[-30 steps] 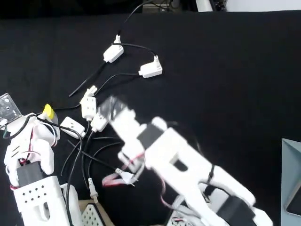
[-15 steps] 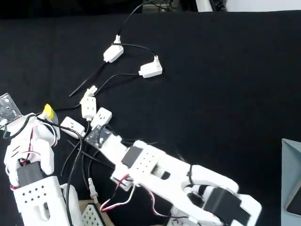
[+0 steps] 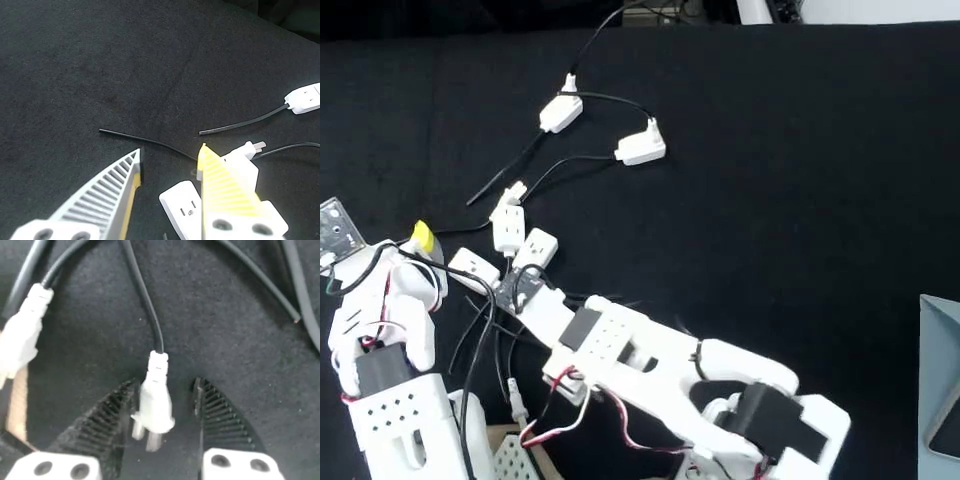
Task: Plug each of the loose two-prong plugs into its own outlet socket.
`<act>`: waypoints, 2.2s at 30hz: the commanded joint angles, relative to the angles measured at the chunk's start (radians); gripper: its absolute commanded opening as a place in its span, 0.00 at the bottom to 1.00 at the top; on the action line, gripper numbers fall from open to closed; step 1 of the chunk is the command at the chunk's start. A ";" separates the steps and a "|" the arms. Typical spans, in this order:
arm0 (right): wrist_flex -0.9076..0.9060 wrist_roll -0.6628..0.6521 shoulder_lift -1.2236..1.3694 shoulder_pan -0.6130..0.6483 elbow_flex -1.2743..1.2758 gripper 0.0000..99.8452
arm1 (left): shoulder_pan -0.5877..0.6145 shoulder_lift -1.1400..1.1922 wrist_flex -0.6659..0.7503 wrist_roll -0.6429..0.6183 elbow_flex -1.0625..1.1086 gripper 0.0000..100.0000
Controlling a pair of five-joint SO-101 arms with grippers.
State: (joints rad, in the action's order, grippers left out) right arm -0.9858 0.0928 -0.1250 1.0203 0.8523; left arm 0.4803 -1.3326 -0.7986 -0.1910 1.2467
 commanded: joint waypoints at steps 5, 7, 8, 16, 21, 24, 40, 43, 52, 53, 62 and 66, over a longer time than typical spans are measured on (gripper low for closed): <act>-0.084 0.009 0.022 0.003 -0.061 0.14 | 0.008 -0.012 0.021 -0.008 -0.007 0.19; -0.080 0.008 0.022 0.003 -0.076 0.06 | 0.008 -0.012 0.021 -0.008 -0.007 0.19; -0.071 0.008 0.021 0.003 -0.079 0.01 | 0.008 -0.012 0.021 -0.008 -0.007 0.19; -0.110 0.000 -0.002 -0.038 -0.088 0.01 | 0.008 -0.012 0.021 -0.008 -0.007 0.19; -0.187 -0.075 -0.110 -0.206 -0.101 0.01 | 0.008 -0.012 0.021 -0.008 -0.007 0.19; -0.226 -0.140 -0.205 -0.344 -0.097 0.01 | 0.008 -0.012 0.021 -0.008 -0.007 0.19; 0.032 -0.316 -0.328 -0.764 0.039 0.01 | 0.004 -0.012 0.021 -0.008 -0.007 0.19; 0.048 -0.315 -0.297 -0.744 0.044 0.06 | 0.004 -0.012 0.021 -0.008 -0.007 0.19; -0.173 -0.315 -0.392 -0.752 -0.027 0.18 | 0.002 -0.012 0.021 -0.008 -0.005 0.19; -0.176 -0.315 -0.398 -0.760 -0.025 0.18 | 0.002 -0.012 0.021 -0.008 -0.005 0.19; -0.074 -0.315 -0.269 -0.821 -0.025 0.18 | 0.001 -0.012 0.021 -0.006 -0.005 0.19; -0.057 -0.315 -0.166 -0.819 -0.044 0.18 | 0.001 -0.012 0.021 -0.006 -0.005 0.19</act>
State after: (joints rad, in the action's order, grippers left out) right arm -1.0671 -0.2232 -0.3383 0.2148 0.8830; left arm 0.4803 -1.3326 -0.7986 -0.1910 1.2467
